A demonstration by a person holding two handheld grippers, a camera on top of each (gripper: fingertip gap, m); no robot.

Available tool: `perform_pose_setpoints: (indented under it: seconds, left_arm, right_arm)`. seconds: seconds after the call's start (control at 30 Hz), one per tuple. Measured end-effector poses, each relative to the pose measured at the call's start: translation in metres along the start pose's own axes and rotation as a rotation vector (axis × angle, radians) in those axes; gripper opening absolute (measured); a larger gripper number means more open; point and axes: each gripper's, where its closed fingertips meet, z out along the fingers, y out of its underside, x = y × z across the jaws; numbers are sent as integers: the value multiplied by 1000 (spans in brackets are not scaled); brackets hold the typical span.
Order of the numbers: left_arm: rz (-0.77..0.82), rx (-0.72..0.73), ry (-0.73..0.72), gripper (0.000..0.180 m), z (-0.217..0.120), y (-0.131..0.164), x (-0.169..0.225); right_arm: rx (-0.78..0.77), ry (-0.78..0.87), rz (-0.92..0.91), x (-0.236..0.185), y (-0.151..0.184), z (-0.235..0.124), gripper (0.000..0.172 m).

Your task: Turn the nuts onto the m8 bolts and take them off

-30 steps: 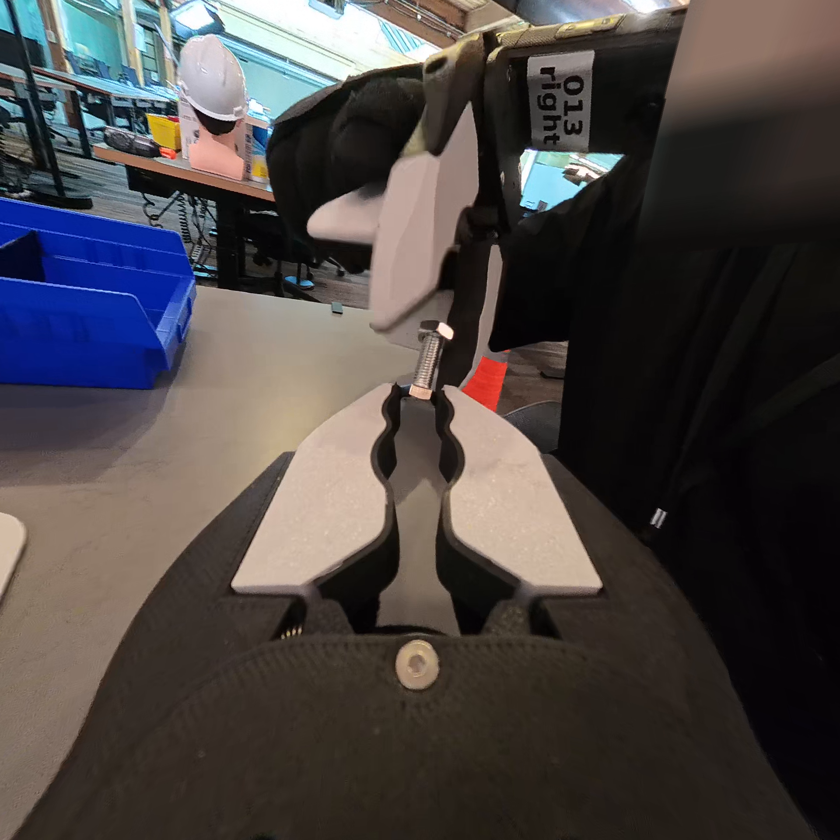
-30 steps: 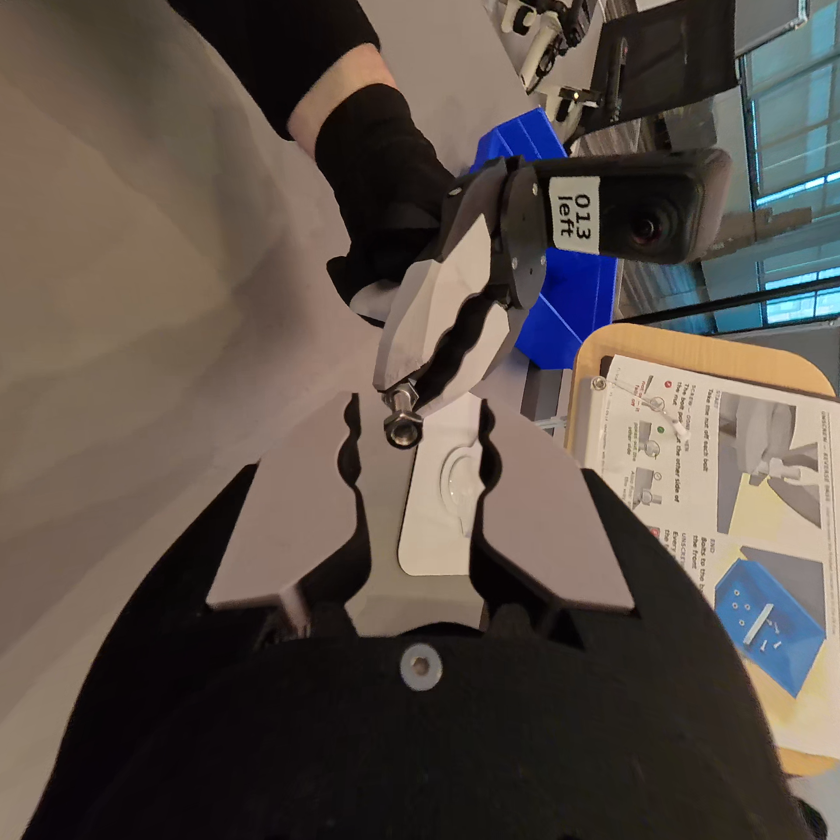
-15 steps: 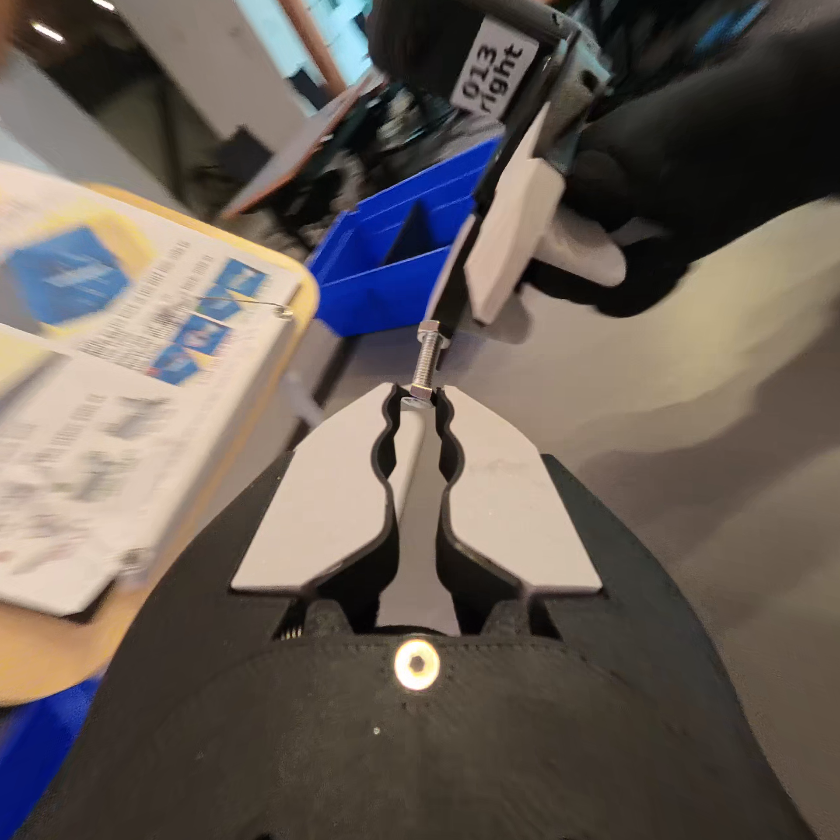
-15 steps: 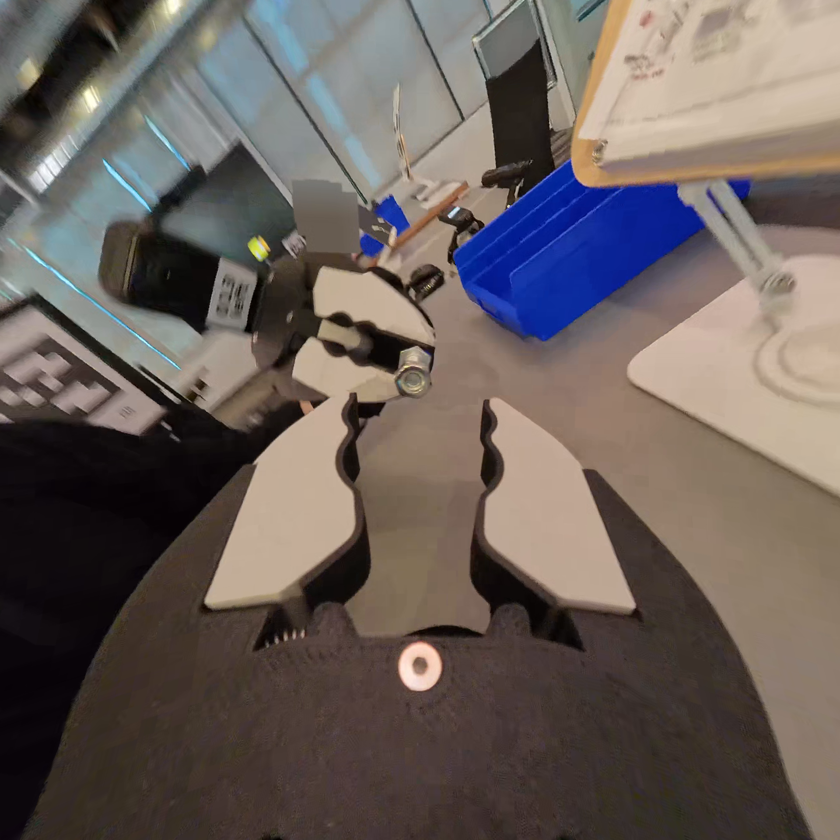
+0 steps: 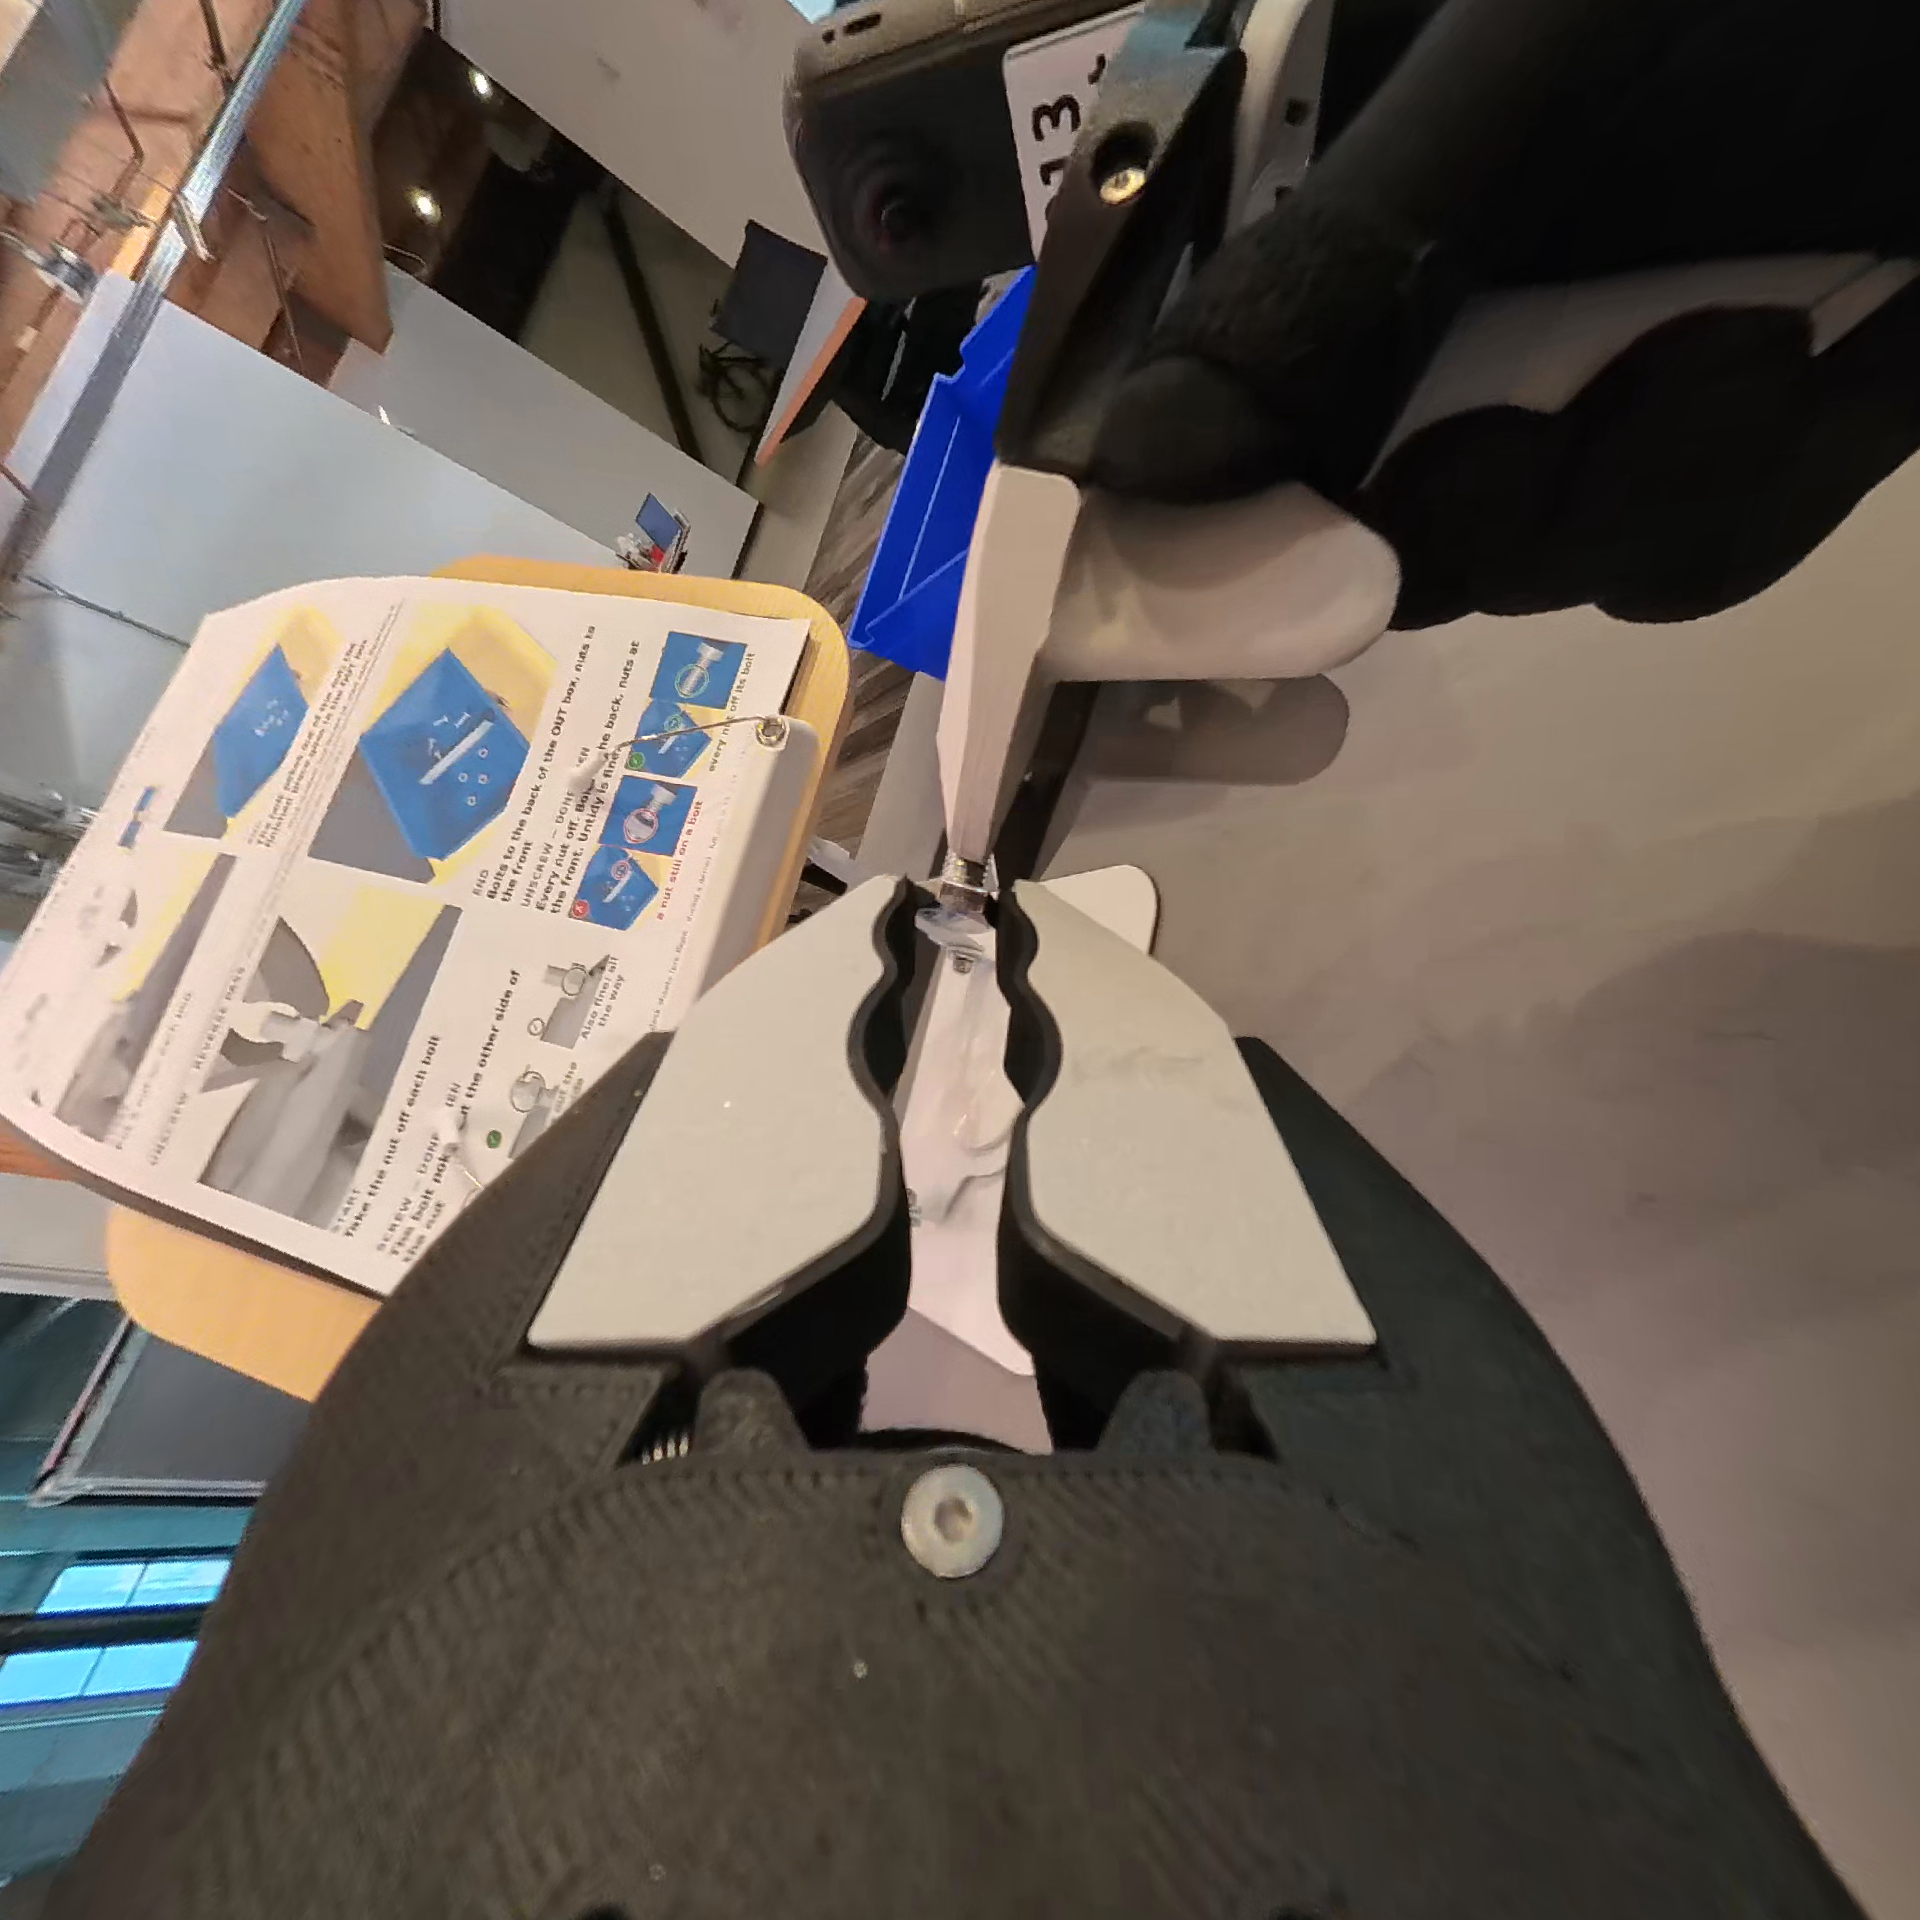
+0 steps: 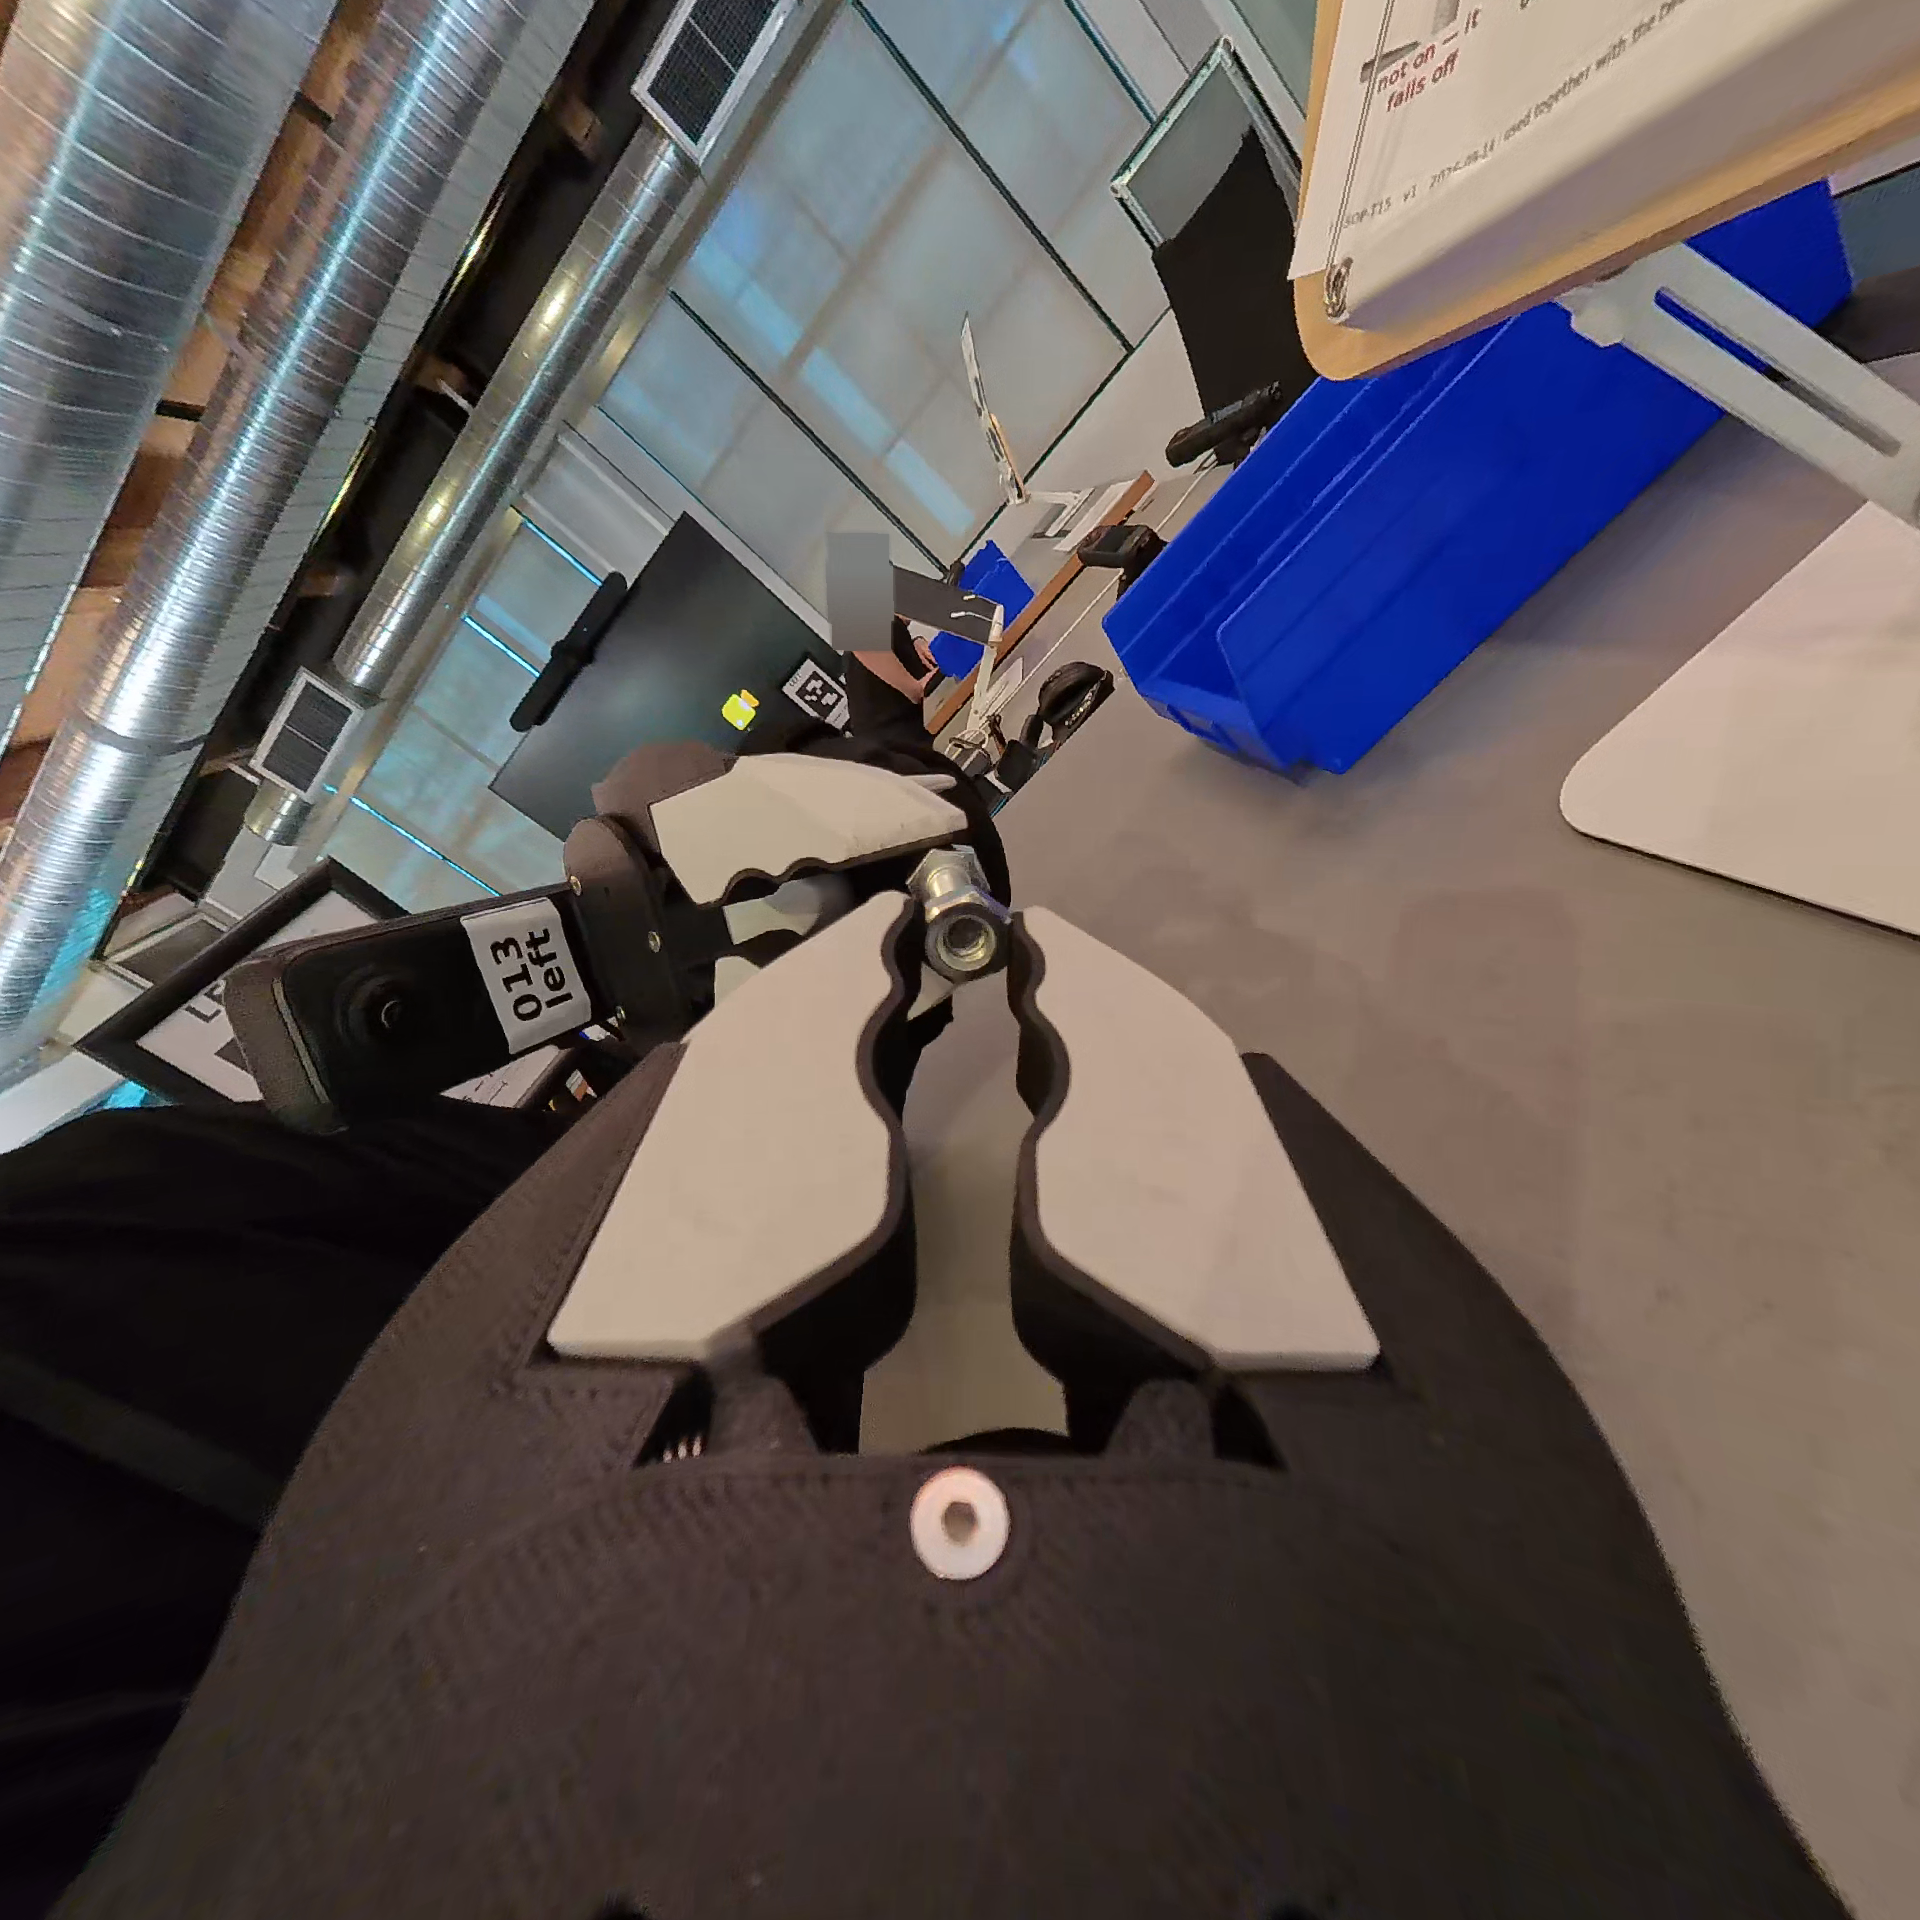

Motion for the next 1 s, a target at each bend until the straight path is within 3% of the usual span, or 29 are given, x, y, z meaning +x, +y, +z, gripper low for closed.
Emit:
perform_pose_setpoints:
  seconds: [0.13,0.23,0.37,0.5,0.6,0.67,0.77,0.9,1.0]
  left_arm:
    - [-4,3,14,14,-1,-1,0]
    - [-141,65,120,15,-4,-7,1]
    - [-454,229,414,15,-19,-22,3]
    - [-801,406,845,15,-40,-33,13]
    - [-944,441,962,15,-38,-24,18]
    - [-995,449,945,15,-34,-16,18]
    - [-998,457,805,15,-28,-2,9]
    - [-1000,449,581,15,-19,22,-3]
    - [-1055,471,467,15,-14,34,-10]
  right_arm:
    - [-23,4,-76,-2,0,-1,15]
    - [-75,3,-206,-7,1,-2,15]
    - [-212,16,-563,-24,7,-3,15]
    - [-427,71,-1009,-43,12,-6,15]
    - [-586,134,-1276,-44,13,-8,15]
    - [-586,123,-1319,-54,10,-11,15]
    - [-541,284,-1252,-43,-18,-34,15]
    - [-382,644,-988,8,-91,-112,15]
    - [-390,896,-753,68,-119,-182,15]
